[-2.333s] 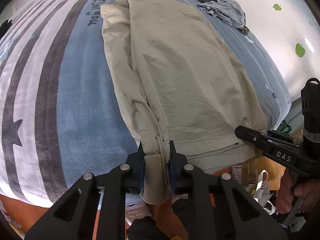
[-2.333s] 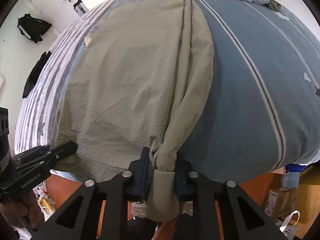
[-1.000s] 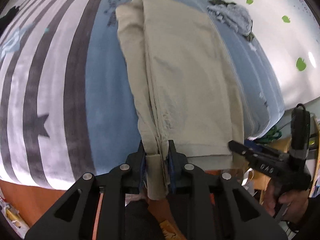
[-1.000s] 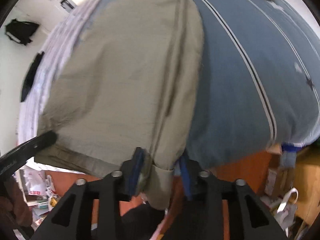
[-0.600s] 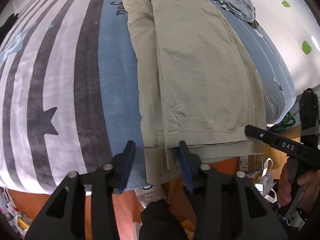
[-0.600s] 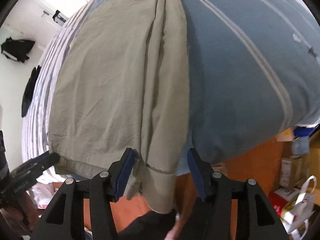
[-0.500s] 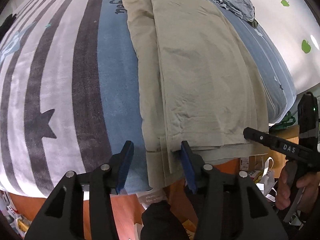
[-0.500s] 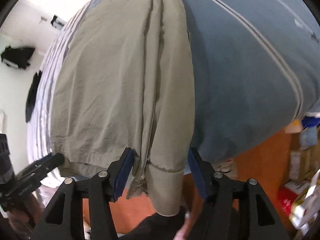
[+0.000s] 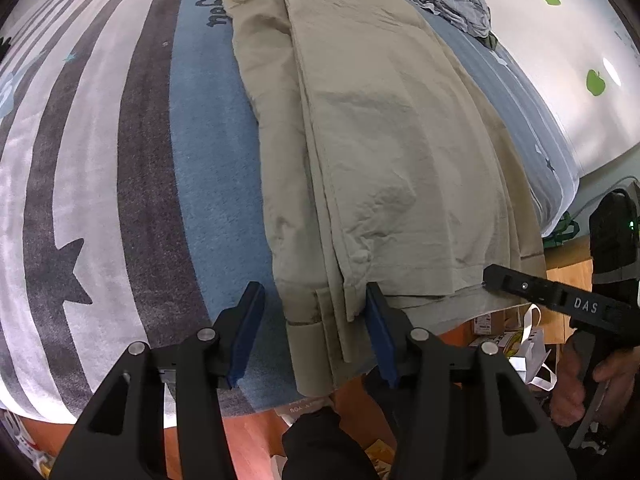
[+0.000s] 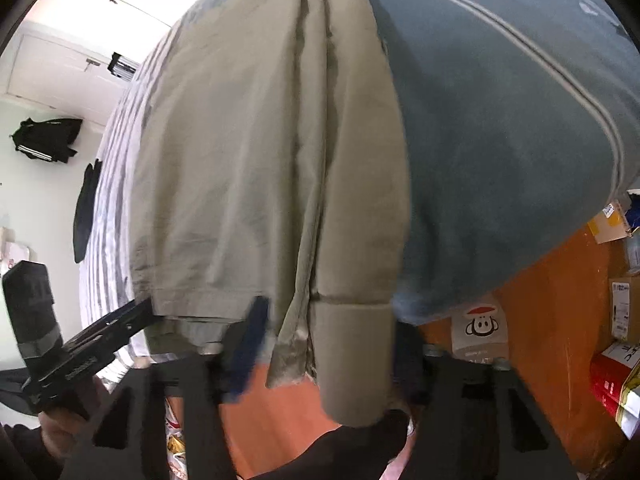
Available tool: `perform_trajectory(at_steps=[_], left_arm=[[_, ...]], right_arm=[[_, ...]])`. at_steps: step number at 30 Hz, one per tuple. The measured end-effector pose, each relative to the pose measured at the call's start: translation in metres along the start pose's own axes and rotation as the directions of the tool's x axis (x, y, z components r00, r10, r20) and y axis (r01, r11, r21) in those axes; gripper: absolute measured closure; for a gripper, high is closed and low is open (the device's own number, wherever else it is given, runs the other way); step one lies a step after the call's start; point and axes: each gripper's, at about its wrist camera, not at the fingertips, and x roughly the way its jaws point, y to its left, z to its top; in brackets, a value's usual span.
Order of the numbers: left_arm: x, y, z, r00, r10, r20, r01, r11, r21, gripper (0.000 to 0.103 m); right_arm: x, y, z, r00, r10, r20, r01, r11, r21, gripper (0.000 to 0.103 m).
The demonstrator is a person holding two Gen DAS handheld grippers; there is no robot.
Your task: Fold clothes
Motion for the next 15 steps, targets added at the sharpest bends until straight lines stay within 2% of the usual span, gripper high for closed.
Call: perform_trajectory(at_steps=[4,10,15], left_arm=[[-0.003,-0.011,-0.001,1.0,0.001,0.006,-0.001,1.0,0.029,0.058],[-0.013,-0.026,-0.001,0.999,0.019,0.03,-0.02,0.999,0.042,0.087],[-0.028,-0.04,0.014,0.999,0.021,0.045,-0.024,0.998,0.056,0.091]], right_arm=[[-0.003,0.001,0.006,1.0,0.012,-0.009,-0.013,0.999,-0.033,0.085],[-0.02,0.032,0.008,0.997,-0.061,0.04,0.066,0.988,-0.142,0.088],[-0.044,0.056,0.015,0.991,-0.091,0.094,0.108,0.976,-0.191,0.089]])
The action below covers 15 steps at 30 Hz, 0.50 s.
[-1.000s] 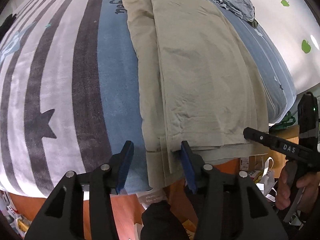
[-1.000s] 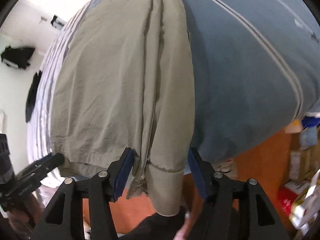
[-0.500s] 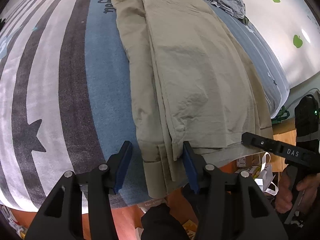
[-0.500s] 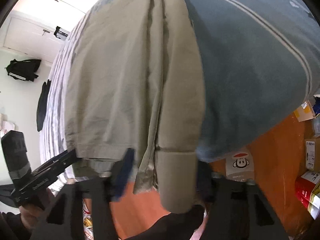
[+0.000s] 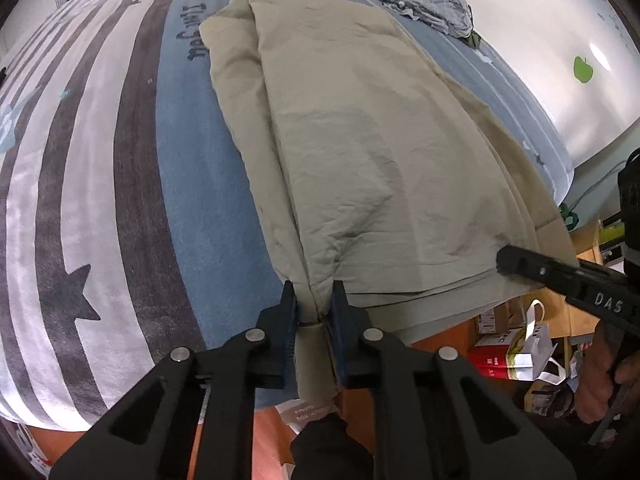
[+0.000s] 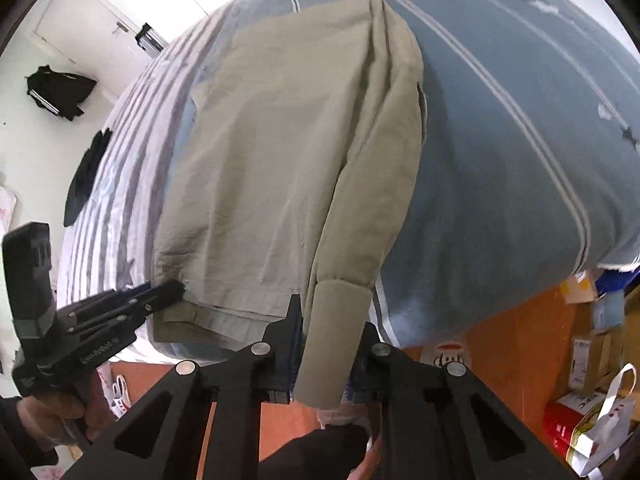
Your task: Fold clothes
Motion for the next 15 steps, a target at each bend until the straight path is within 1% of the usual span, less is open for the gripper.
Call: perform_trajectory(at_steps=[3,6,9,12,13,15], left_arm=[[-0.018,-0.001,0.009,0.999,-0.016,0.029,0.016,1.0,0.006,0.091],[-0.04,-0.01,0.028,0.996,-0.043,0.076,0.044,0.999,-0.002,0.092],[-0.068,0.004,0.072,0.989,-0.055,0.134,0.057,0.998,-0.011,0.092],[-0.09,0.005,0.111,0.977,-0.054,0.205,0.062,0.998,-0.031,0.093],[-0.091,-0.003,0.128,0.972,-0.049,0.229,0.057,0.998,-0.029,0.093],[-0.089,-0.002,0.152,0.962,-0.036,0.269,0.044,0.999,-0.022,0.095]], right_arm=[[-0.017,0.006,0.02,0.999,-0.013,0.036,0.014,1.0,-0.026,0.089],[-0.04,0.011,0.049,0.996,-0.017,0.084,0.02,0.999,-0.036,0.089],[-0.058,0.025,0.075,0.992,-0.014,0.128,0.021,0.998,-0.056,0.089],[-0.066,0.038,0.114,0.986,-0.003,0.169,0.016,0.997,-0.076,0.089],[-0.068,0.04,0.127,0.983,-0.002,0.184,0.018,0.996,-0.085,0.089],[-0.067,0.045,0.156,0.977,0.003,0.213,0.019,0.995,-0.101,0.09]])
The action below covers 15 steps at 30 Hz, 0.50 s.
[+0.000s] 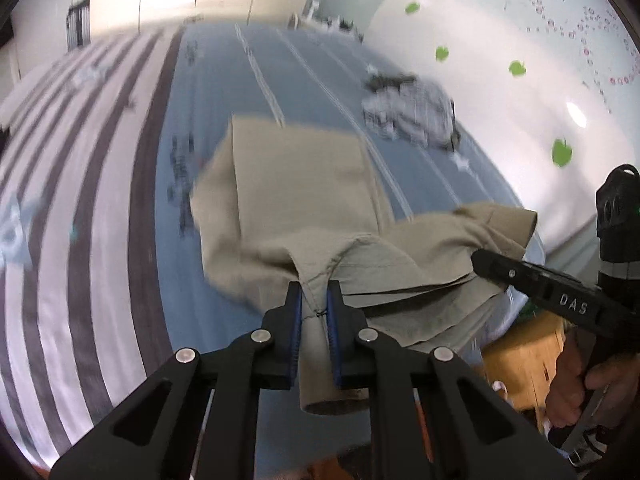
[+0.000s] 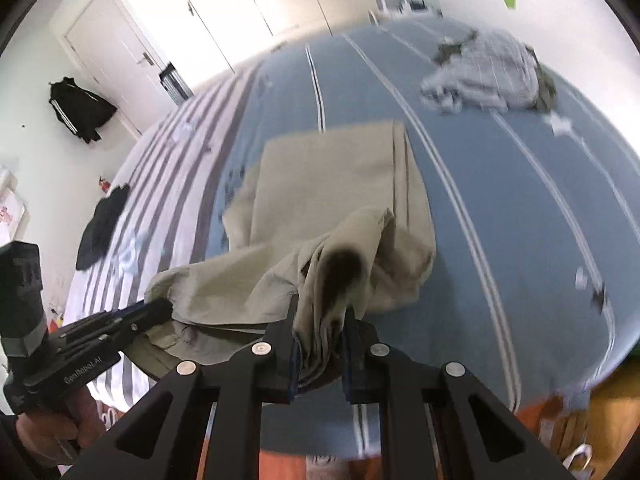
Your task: Fold clothes
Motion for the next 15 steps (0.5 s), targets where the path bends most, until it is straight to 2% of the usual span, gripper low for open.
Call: perform_trajectory(at_steps=[3,7,10,12,15], left_arm=[[0.016,0.004,0.034,0.999,0.022,0.037,-0.023,1.0,0.014,0.097],[0.051,0.015,0.084,0.997,0.063,0.047,-0.064,0.998,0.009,0.098],[0.082,0.024,0.119,0.992,0.112,0.05,-0.112,0.994,0.013,0.099],[0.103,0.029,0.14,0.989,0.139,0.039,-0.14,0.99,0.013,0.099],[0.143,0.04,0.166,0.982,0.186,-0.019,-0.187,0.982,-0.014,0.099]], right_arm=[[0.013,0.009,0.048,0.999,0.016,0.034,-0.016,1.0,-0.002,0.09],[0.05,-0.003,0.113,0.998,0.043,0.051,-0.043,0.999,-0.017,0.09],[0.08,-0.012,0.147,0.996,0.077,0.052,-0.075,0.997,-0.033,0.09],[0.099,-0.019,0.168,0.994,0.099,0.04,-0.098,0.995,-0.029,0.09],[0.137,-0.034,0.195,0.992,0.126,-0.002,-0.126,0.992,-0.002,0.089]])
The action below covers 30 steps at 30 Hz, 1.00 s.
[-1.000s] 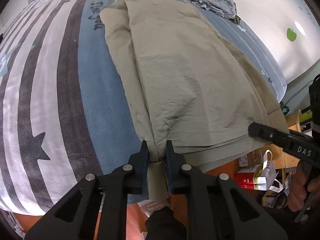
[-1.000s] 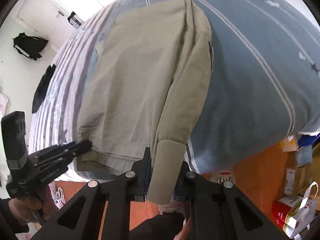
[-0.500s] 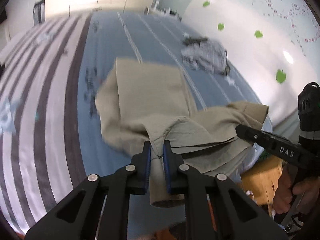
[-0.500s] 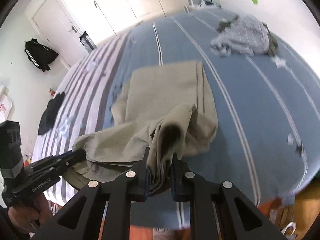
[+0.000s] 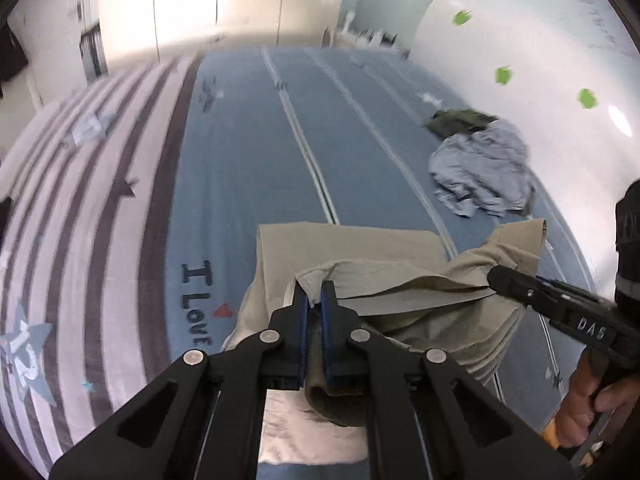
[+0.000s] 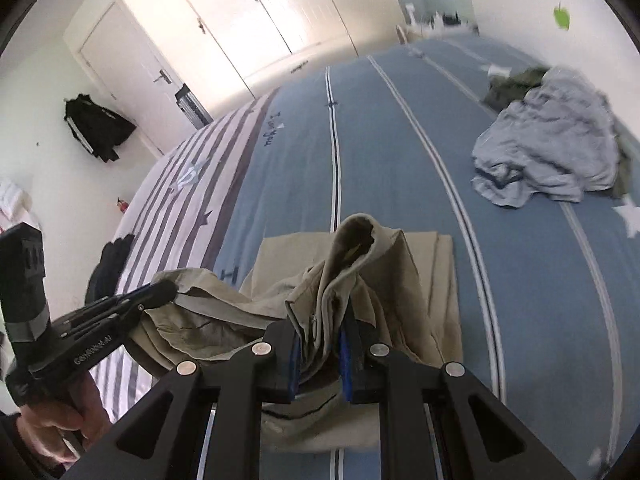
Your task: Fold clothes
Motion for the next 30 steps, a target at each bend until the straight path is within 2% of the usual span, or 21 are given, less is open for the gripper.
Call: perform_trajectory(at_steps=[2,5,7,9,11,12,15,18,21,25,30], left_arm=[[0.022,0.002,0.011,1.0,0.019,-0.018,-0.019,1.0,-0.013,0.099],[0.053,0.01,0.022,0.998,0.021,-0.053,-0.024,0.998,-0.064,0.098],[0.057,0.017,0.027,0.999,0.027,-0.039,-0.031,0.995,-0.1,0.094],[0.058,0.025,0.035,0.999,0.051,0.0,-0.051,0.992,-0.113,0.088],[0.056,0.033,0.043,0.997,0.075,0.03,-0.072,0.992,-0.106,0.082],[0.056,0.037,0.046,0.996,0.089,0.032,-0.085,0.991,-0.103,0.077],[0.051,0.054,0.047,0.992,0.12,0.029,-0.116,0.988,-0.106,0.076],[0.045,0.061,0.033,0.994,0.108,0.002,-0.108,0.99,-0.087,0.073],[0.052,0.062,0.004,0.99,0.103,-0.095,-0.108,0.993,-0.043,0.071],[0.062,0.071,-0.037,0.978,0.023,-0.207,-0.043,0.995,-0.092,0.071],[0.06,0.072,-0.076,0.966,-0.064,-0.249,0.03,0.99,-0.135,0.068]], right_arm=[[0.028,-0.014,0.013,0.999,0.007,-0.035,-0.007,1.0,0.004,0.088],[0.058,-0.032,0.024,0.996,-0.006,-0.088,0.009,1.0,0.024,0.079],[0.066,-0.042,0.033,0.996,0.011,-0.087,-0.007,0.999,0.044,0.076],[0.065,-0.047,0.044,0.999,0.008,-0.04,-0.007,0.999,0.034,0.071],[0.065,-0.05,0.055,1.0,-0.005,-0.008,0.005,1.0,0.02,0.07],[0.067,-0.05,0.06,1.0,-0.021,-0.006,0.021,1.0,0.013,0.07],[0.075,-0.053,0.069,0.998,-0.063,-0.025,0.064,0.998,0.002,0.07],[0.076,-0.049,0.065,0.997,-0.061,-0.04,0.06,0.998,-0.024,0.07],[0.079,-0.045,0.05,0.993,-0.072,-0.092,0.067,0.996,-0.052,0.07],[0.078,-0.058,0.014,0.978,-0.074,-0.194,0.068,0.997,-0.039,0.07],[0.068,-0.081,-0.033,0.953,-0.09,-0.289,0.091,0.996,-0.01,0.07]])
